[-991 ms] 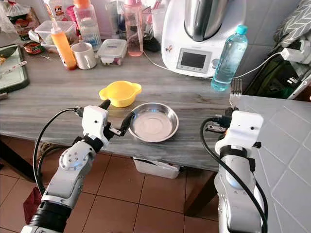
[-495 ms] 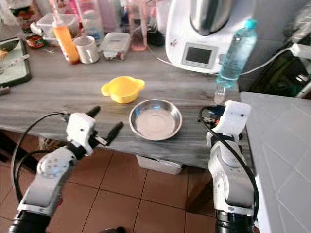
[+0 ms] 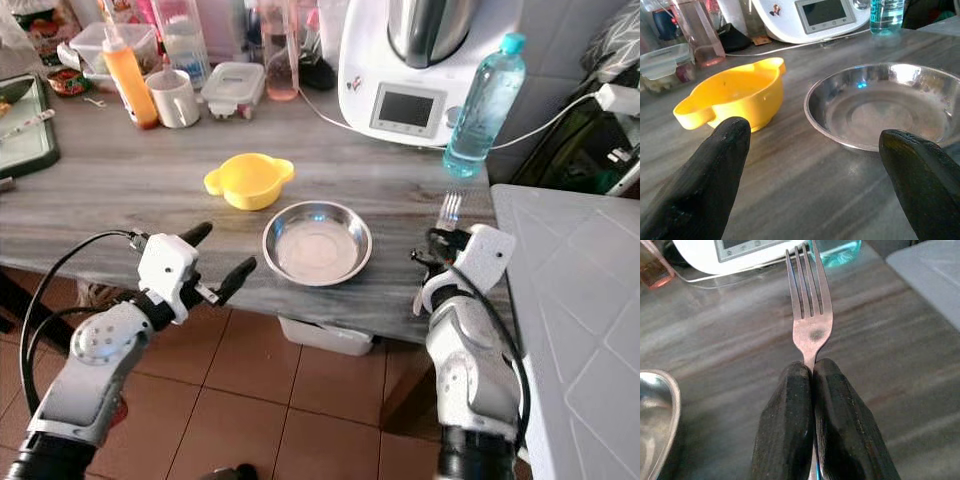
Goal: Setting the table
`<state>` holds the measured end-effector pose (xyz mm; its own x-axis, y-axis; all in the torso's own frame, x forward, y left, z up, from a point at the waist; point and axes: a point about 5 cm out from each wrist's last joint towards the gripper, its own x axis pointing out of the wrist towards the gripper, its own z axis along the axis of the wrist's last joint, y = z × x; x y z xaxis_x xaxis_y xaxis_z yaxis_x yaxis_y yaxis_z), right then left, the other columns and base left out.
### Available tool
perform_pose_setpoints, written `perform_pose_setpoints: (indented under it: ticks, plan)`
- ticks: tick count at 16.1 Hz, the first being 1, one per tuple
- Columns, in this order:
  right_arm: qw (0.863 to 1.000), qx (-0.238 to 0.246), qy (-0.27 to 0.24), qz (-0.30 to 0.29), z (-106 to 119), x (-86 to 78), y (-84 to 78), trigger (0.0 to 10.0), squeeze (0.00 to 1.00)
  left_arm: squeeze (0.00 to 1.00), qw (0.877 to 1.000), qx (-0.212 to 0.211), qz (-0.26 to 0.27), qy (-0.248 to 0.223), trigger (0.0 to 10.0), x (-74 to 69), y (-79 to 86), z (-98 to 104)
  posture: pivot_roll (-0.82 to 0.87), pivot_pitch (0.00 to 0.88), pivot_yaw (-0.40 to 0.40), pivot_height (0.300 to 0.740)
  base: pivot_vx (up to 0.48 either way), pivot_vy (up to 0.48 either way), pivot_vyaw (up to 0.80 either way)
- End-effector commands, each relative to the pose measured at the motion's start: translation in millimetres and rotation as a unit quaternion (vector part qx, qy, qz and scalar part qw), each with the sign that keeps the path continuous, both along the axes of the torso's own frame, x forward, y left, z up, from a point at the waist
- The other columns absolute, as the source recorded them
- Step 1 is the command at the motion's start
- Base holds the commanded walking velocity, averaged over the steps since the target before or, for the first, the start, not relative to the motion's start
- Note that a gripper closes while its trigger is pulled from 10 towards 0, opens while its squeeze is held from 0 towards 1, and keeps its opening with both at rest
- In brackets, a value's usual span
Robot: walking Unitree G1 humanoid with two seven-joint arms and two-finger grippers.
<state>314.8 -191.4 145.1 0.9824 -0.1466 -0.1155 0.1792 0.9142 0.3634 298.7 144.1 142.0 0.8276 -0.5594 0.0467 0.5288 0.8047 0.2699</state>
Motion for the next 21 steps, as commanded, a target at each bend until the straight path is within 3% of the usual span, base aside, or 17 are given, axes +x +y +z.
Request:
perform_pose_setpoints:
  ticks: [1,6,9,18,21]
  plan:
    - [1.000,0.018,-0.001,0.005,0,4.6,1.5,10.0,0.00,0.00,1.000,0.005,-0.016,0.005,10.0,-2.6,-1.4,1,0.11,0.166,-0.013,0.740,0.000,0.000,0.00]
    - [0.998,0.044,0.012,0.036,-2,22.1,13.2,10.0,0.00,0.00,0.994,0.000,-0.105,0.041,10.0,-13.6,-9.2,-2,0.12,0.170,-0.016,0.740,0.000,0.000,0.00]
    - [0.998,0.046,0.020,0.046,-4,27.5,17.0,10.0,0.00,0.00,0.990,0.004,-0.132,0.046,10.0,-14.8,-8.1,1,0.12,0.169,-0.020,0.740,0.000,0.000,0.00]
    - [0.990,0.100,0.069,0.077,-21,37.5,23.9,10.0,0.00,0.00,0.987,0.002,-0.150,0.053,10.0,-15.9,-11.5,1,0.13,0.160,-0.023,0.740,0.000,0.000,0.00]
    - [0.985,0.102,0.084,0.108,-25,35.7,34.0,10.0,0.00,0.00,0.987,0.001,-0.149,0.055,10.0,-17.0,-12.6,0,0.13,0.157,-0.025,0.740,0.000,0.000,0.00]
